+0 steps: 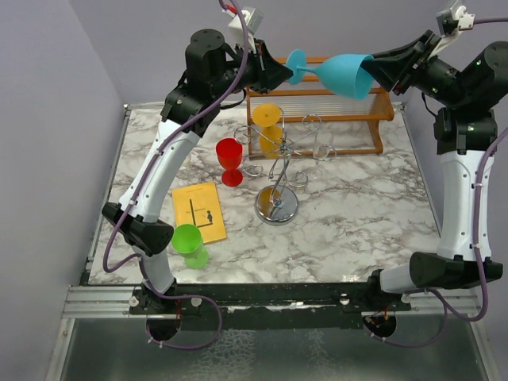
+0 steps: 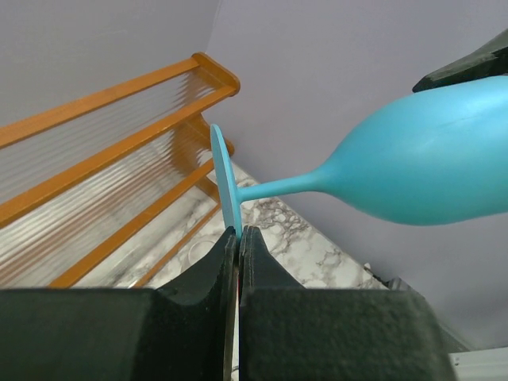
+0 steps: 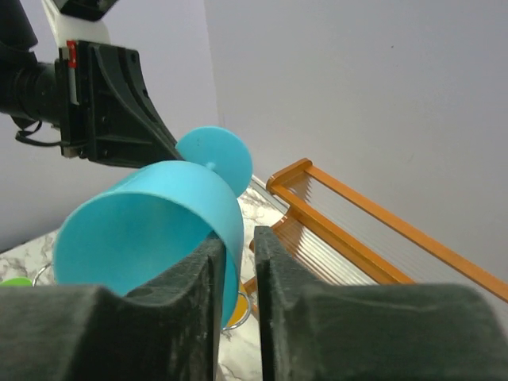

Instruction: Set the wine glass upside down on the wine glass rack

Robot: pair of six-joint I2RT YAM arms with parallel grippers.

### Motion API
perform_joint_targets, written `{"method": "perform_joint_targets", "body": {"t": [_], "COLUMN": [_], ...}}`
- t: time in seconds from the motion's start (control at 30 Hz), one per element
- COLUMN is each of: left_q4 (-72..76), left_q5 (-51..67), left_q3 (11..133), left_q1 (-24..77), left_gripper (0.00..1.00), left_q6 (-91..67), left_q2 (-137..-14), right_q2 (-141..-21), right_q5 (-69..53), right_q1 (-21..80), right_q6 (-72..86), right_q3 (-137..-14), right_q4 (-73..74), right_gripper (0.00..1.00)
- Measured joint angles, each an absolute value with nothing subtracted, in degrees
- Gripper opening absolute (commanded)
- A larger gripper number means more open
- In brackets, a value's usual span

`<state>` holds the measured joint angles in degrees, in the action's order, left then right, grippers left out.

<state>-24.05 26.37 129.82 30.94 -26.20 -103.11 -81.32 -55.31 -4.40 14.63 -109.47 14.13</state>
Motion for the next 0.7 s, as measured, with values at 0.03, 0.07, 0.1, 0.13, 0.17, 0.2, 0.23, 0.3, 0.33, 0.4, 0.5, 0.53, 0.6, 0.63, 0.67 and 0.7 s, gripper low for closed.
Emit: {"method": "perform_joint_targets", "body": {"t": [0.03, 0.07, 0.1, 0.13, 0.17, 0.2, 0.23, 0.3, 0.33, 0.4, 0.5, 0.53, 0.6, 0.63, 0.67, 0.7], "left_q4": [-24.10, -24.12, -24.21, -24.27, -24.49, -24.56, -24.64, -25.08, -25.34, -25.61, -26.87, -27.75, -29.10, -29.78, -30.59, -31.40], "left_q5": [26.22, 26.20, 26.15, 26.15, 26.15, 26.17, 26.13, 26.00, 25.63, 24.64, 22.74, 21.93, 20.03, 18.92, 17.80, 16.64], "left_q3": [129.99, 130.21, 130.45, 130.54, 130.76, 130.87, 130.96, 131.28, 131.57, 131.79, 131.83, 132.11, 132.90, 133.27, 133.71, 134.06], "left_q1": [30.83, 30.68, 30.39, 30.15, 29.89, 29.47, 29.12, 28.27, 27.86, 27.16, 25.96, 25.63, 25.19, 25.08, 25.08, 25.08], "left_gripper": [0.00, 0.00, 0.00, 0.00, 0.00, 0.00, 0.00, 0.00, 0.00, 0.00, 0.00, 0.00, 0.00, 0.00, 0.00, 0.00], "left_q6": [-25.61, -25.02, -24.62, -24.23, -23.79, -23.38, -23.09, -22.28, -21.76, -20.60, -18.31, -17.34, -14.57, -13.19, -11.49, -9.58], "left_q2": [-103.11, -103.11, -103.11, -103.11, -103.09, -103.09, -103.02, -102.98, -102.96, -102.67, -101.62, -101.25, -100.33, -99.79, -99.15, -98.45], "right_q2": [-81.32, -81.32, -81.32, -81.32, -81.32, -81.32, -81.32, -81.25, -81.21, -80.97, -80.34, -80.09, -79.57, -79.29, -78.98, -78.67], "right_q5": [-55.48, -55.75, -55.90, -55.99, -56.05, -56.12, -56.21, -56.27, -56.27, -56.25, -56.21, -56.16, -55.90, -55.72, -55.40, -54.96], "right_q1": [-4.27, -4.14, -4.08, -4.05, -4.05, -4.01, -4.01, -4.01, -4.01, -4.01, -4.01, -4.01, -4.01, -4.01, -4.01, -3.99], "right_q6": [14.52, 14.35, 14.11, 13.85, 13.63, 13.43, 13.23, 12.88, 12.67, 11.79, 10.17, 9.43, 7.73, 6.98, 6.00, 5.10], "right_q3": [-109.14, -108.79, -108.47, -108.27, -108.12, -107.96, -107.87, -107.79, -107.74, -107.74, -107.81, -108.03, -108.64, -108.81, -109.03, -109.36], "right_q4": [14.13, 14.13, 14.13, 14.13, 14.20, 14.24, 14.31, 14.55, 14.74, 15.42, 16.82, 17.54, 19.00, 19.70, 20.45, 21.23], "right_gripper": [0.30, 0.33, 0.36, 0.38, 0.42, 0.46, 0.50, 0.58, 0.63, 0.70, 0.83, 0.85, 0.86, 0.87, 0.87, 0.88]}}
